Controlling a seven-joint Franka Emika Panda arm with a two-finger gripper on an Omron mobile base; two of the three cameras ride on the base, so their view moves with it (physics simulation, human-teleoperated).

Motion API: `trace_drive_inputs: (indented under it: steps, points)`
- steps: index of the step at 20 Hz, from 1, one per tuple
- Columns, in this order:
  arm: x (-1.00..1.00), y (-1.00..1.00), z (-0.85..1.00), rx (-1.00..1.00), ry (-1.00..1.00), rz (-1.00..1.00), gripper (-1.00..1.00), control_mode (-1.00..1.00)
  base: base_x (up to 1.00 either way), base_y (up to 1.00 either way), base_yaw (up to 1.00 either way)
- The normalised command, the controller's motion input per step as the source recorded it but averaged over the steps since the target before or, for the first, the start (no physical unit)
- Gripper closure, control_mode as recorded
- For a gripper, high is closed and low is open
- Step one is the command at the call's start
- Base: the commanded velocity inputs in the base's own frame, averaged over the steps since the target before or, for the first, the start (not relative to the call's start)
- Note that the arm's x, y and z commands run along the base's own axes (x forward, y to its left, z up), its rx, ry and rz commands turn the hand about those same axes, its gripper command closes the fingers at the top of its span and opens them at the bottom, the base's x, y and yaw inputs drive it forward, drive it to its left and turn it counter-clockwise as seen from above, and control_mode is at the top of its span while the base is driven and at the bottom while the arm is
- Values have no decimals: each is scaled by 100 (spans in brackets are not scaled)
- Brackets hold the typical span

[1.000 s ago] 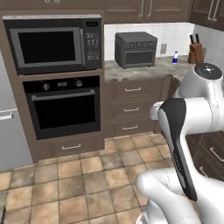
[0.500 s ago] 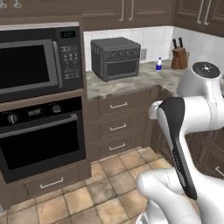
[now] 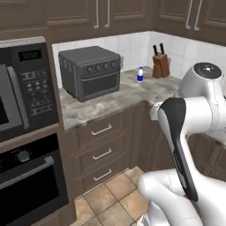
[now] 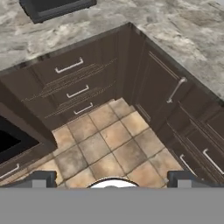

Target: Place the drinks on the dining counter in a tight cluster.

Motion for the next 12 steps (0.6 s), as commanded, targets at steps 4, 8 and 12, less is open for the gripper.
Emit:
trace_drive_inputs:
  steps: [4,8,12]
  points:
    - [0,0,0,0,0,0,-100,100,100,-32,-27]
    - [0,0,0,0,0,0,-100,100,97,-27,0]
    - [0,0,0,0,0,0,-100,100,100,-20,0]
